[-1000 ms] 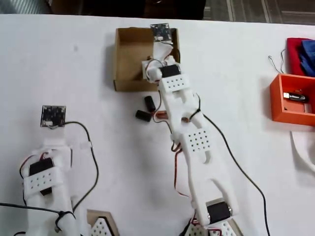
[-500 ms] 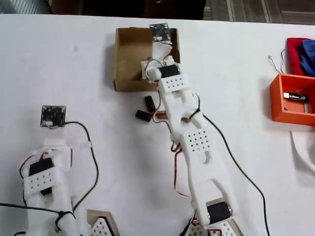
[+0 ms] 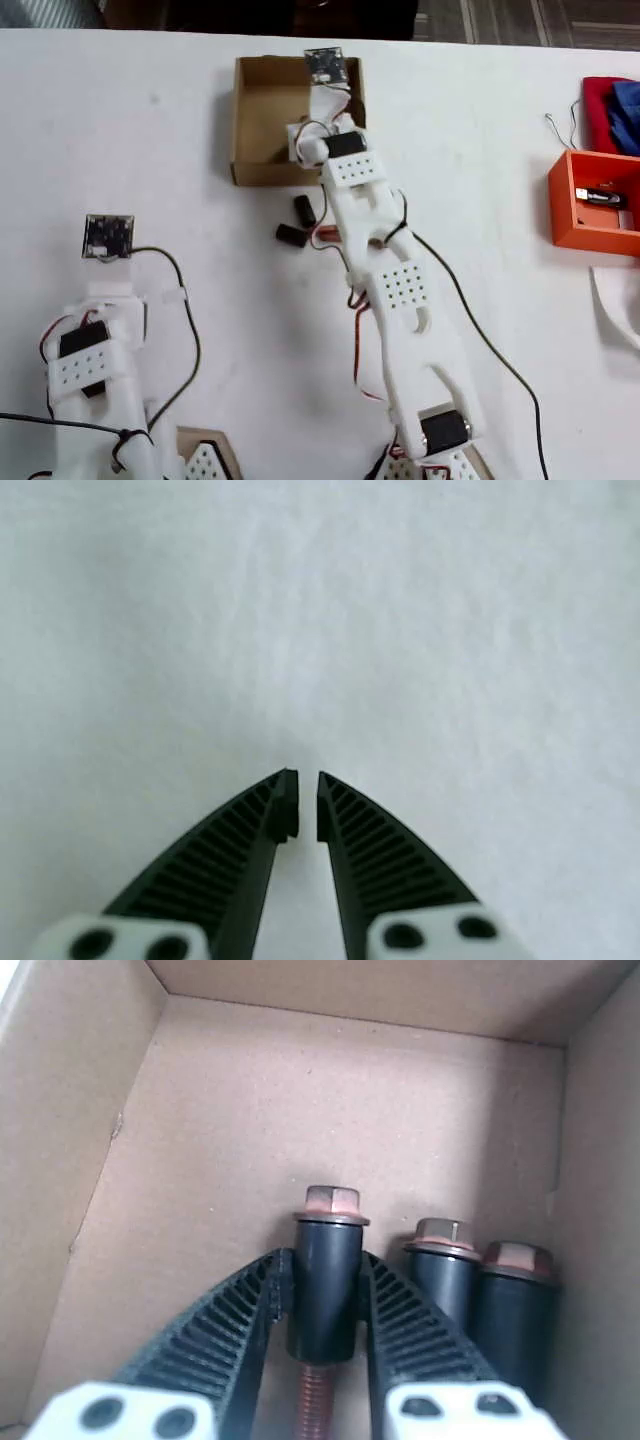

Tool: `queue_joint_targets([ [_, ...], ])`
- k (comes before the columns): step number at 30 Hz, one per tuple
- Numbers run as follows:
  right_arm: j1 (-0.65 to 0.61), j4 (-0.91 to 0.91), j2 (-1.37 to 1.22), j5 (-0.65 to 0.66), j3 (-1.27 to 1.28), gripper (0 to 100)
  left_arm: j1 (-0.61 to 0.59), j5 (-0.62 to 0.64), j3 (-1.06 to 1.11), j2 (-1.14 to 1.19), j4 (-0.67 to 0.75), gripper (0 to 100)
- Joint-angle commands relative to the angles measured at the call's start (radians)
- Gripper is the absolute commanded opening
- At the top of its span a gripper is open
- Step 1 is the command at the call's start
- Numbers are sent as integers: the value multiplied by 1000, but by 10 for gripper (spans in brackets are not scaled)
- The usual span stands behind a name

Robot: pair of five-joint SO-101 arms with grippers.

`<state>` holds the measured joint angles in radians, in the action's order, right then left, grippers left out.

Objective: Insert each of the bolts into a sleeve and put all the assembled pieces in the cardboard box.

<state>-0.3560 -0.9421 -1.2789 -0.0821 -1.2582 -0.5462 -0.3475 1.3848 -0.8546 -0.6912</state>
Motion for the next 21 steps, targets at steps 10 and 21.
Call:
queue_joint_targets([
  [10,48,13,28,2,-61,121,-8,0,-4,-17,11,64],
  [21,51,-2,136,5,-61,123,-8,0,-4,-17,11,64],
])
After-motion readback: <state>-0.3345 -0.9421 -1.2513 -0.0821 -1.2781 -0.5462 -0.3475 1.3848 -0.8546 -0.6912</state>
